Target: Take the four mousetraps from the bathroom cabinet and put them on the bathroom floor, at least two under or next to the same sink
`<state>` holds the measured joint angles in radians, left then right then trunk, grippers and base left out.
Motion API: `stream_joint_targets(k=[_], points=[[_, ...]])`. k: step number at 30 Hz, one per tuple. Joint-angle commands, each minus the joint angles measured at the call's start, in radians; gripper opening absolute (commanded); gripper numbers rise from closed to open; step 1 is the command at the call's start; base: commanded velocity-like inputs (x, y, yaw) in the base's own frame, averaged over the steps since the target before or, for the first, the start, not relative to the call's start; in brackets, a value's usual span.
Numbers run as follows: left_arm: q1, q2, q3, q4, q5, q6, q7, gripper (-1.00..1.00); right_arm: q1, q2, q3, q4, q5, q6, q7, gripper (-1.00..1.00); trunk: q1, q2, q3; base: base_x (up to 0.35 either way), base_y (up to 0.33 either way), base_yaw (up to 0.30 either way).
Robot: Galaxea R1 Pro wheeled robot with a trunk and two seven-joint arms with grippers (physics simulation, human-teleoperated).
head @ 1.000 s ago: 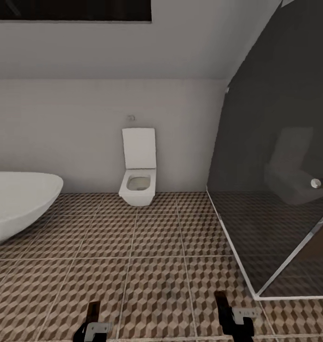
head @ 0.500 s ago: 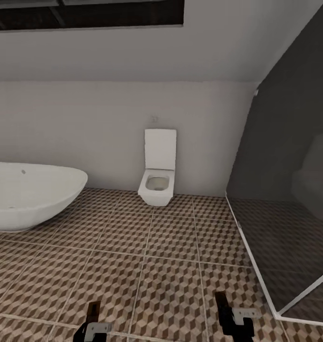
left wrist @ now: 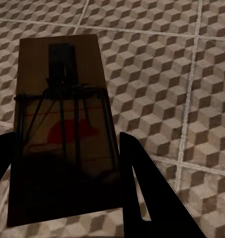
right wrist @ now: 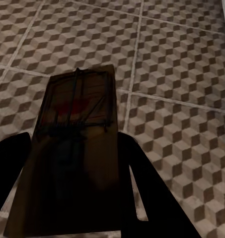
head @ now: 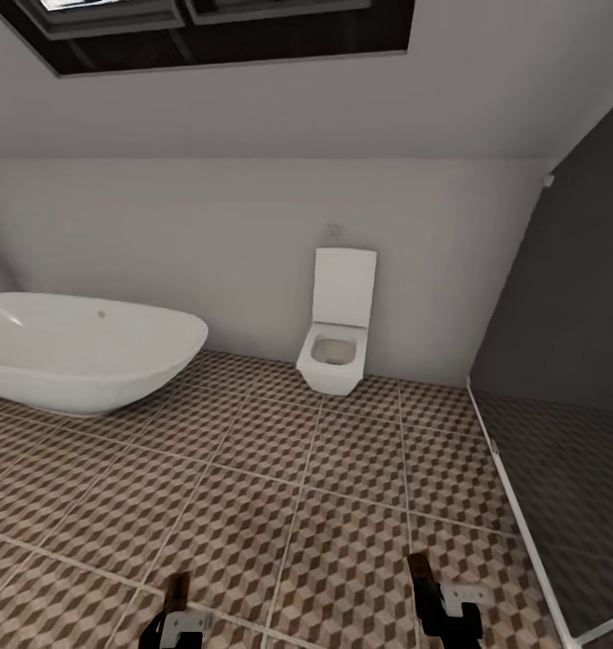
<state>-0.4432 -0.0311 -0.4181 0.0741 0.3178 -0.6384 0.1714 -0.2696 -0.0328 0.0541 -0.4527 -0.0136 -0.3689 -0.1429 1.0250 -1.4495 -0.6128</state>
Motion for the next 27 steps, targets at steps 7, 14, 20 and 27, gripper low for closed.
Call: stream_joint_targets(k=[7,14,20,27], points=[[-0.002,-0.001,-0.008,0.004,0.0,-0.004,0.008,-1.0,0.0,-0.001,0.006,0.0,-0.002,-0.002,-0.006,-1.0,0.0,-0.001,0.003,0.0,0.0,0.276],[-0.002,-0.001,-0.008,0.004,0.0,-0.004,0.008,-1.0,0.0,-0.001,0.006,0.0,-0.002,-0.002,-0.006,-1.0,0.0,-0.001,0.006,0.0,0.0,0.279],[-0.002,-0.001,-0.008,0.004,0.0,-0.004,0.008,-1.0,0.0,-0.001,0.006,0.001,-0.002,-0.001,-0.006,-1.0,0.0,-0.001,0.007,0.0,0.0,0.285],[-0.002,-0.001,-0.008,0.004,0.0,-0.004,0.008,-1.0,0.0,-0.001,0.005,0.0,-0.002,-0.002,-0.006,-1.0,0.0,-0.001,0.007,0.0,0.0,0.285]])
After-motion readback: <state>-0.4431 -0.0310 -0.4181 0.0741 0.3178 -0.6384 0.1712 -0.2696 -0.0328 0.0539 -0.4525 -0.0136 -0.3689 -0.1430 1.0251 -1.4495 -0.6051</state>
